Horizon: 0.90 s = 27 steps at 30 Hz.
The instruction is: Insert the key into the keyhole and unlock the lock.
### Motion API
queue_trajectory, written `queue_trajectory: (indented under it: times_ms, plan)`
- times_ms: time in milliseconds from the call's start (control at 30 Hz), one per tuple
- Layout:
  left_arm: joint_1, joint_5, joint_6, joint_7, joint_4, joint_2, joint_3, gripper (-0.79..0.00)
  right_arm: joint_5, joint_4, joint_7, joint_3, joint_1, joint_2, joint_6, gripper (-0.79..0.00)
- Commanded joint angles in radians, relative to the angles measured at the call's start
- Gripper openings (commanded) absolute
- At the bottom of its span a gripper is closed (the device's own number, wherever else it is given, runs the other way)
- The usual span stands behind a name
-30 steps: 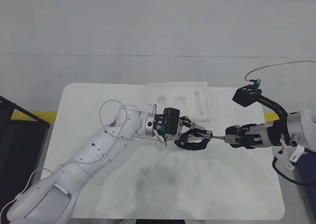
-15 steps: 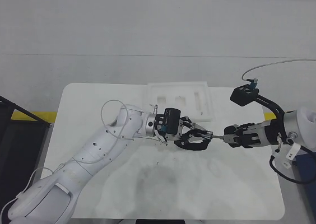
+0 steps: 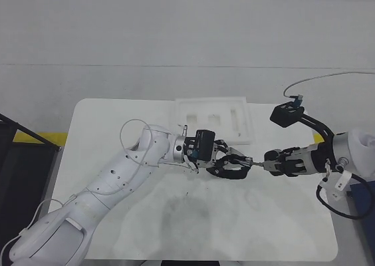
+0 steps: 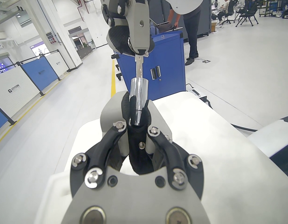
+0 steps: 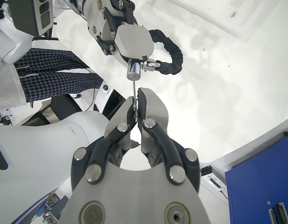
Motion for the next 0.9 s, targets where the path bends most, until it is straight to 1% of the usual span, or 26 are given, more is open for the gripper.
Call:
queue_trajectory:
  times_ms: [0,367,800,833,867]
  plan:
    - [0.000,-0.003,0.000,-0.004,-0.002,-0.001,0.001,-0.785,-0.001,-0.002,-0.002,-0.006,0.002,0.000,0.002,-0.785]
    - [-0.001,-0.016,-0.020,-0.046,-0.011,-0.006,0.007,-0.785,-0.026,-0.011,-0.026,-0.045,0.011,0.006,0.026,-0.785]
    - [0.010,-0.034,-0.030,-0.066,-0.025,-0.004,-0.001,-0.785,-0.030,-0.018,-0.056,-0.090,0.034,0.014,0.056,-0.785]
    - [0.011,-0.034,-0.030,-0.067,-0.025,-0.004,-0.001,-0.785,-0.029,-0.019,-0.058,-0.091,0.037,0.015,0.058,-0.570]
    - [0.011,-0.035,-0.030,-0.068,-0.025,-0.004,-0.002,-0.785,-0.026,-0.019,-0.060,-0.089,0.041,0.014,0.060,-0.283]
